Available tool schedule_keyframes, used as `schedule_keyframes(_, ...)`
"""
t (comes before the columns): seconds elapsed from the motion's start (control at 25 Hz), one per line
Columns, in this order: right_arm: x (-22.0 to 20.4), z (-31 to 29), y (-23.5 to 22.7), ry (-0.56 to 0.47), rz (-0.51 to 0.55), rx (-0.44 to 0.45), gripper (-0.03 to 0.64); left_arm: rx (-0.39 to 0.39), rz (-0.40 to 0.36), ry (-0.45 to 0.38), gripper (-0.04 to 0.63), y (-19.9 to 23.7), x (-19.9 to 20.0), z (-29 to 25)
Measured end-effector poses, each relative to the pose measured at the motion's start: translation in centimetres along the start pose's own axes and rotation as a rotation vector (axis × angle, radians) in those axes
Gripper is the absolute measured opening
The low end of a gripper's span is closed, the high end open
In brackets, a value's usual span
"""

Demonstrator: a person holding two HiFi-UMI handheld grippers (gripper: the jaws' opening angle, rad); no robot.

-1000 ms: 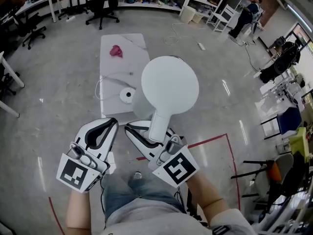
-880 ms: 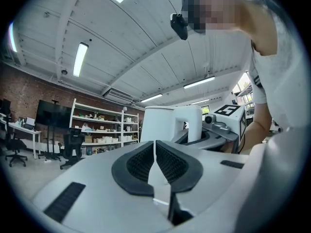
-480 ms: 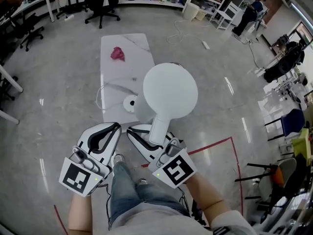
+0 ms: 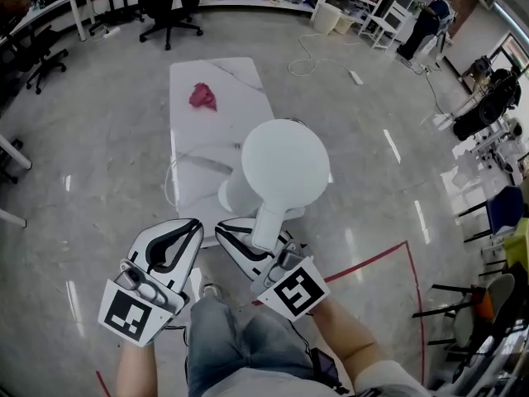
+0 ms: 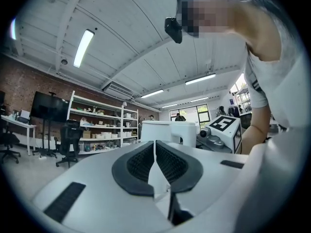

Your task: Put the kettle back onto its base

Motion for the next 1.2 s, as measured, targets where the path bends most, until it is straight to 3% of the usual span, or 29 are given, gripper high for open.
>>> schedule_keyframes(0.36,-14.7,-6.6,0.6,0.041,-0.05,-0.025,0.025,0.012,0.029,0.0,0.021,4.6,-13.4,-1.7)
schedule_keyframes(0.72,-26.3,-12.8,1.2,0.076,-0.067,-0.046,0.025,-0.007,0.067,-0.016,0.021,6.0,-23.1,-2.6)
schedule_keyframes(0.92,-29.7,-14.8,1.2,0.077,-0.084,-0.067,0.026,-0.002,0.079,-0.013,0.021,6.7,-26.0,-2.5)
schedule_keyframes(1.2,-30.4,-15.8,1.1,0.082,-0.06,-0.073,0.026,0.005,0.086,-0.001,0.021,7.4,-27.2,-1.9)
Point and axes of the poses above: the fingertips, and each gripper's own axes: z backward along the fingers, y to its left, x out of its top, the point moved 4 cm from there along z, backward along the fingers, and after that the axes turned 4 degrees about z, right-handed, at the moved point
